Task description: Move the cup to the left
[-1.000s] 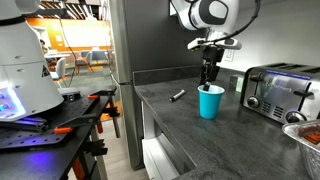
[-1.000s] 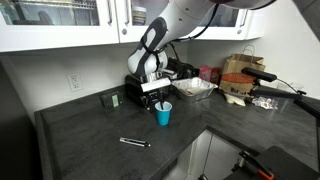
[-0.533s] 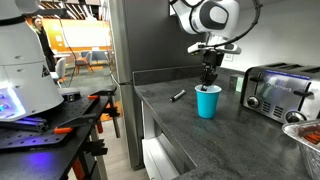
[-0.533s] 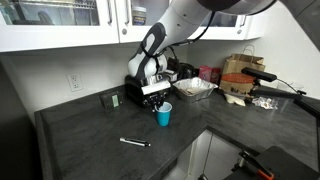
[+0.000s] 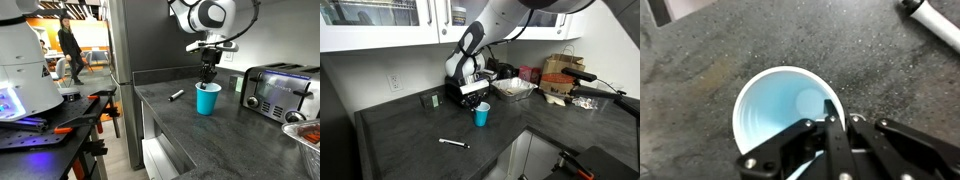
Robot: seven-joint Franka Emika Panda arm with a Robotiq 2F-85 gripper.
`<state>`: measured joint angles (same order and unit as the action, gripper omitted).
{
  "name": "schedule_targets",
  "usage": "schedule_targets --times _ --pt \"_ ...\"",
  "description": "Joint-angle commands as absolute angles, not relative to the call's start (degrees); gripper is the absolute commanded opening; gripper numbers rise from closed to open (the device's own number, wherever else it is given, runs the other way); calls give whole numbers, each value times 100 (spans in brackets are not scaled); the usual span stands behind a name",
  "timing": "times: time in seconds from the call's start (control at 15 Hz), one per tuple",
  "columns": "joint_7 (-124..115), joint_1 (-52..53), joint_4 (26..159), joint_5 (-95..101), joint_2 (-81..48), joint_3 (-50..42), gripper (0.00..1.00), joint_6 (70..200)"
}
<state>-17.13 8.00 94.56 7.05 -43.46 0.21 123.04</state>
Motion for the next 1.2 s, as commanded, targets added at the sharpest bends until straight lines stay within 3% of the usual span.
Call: schedule_targets --times 0.0,0.47,1.13 --pt "-1814 1241 9697 1057 -4114 -104 1 12306" --pt "-1974 2042 9429 1770 -4311 -69 1 12042" --pt "-1715 2333 8937 1925 -4657 115 1 11949"
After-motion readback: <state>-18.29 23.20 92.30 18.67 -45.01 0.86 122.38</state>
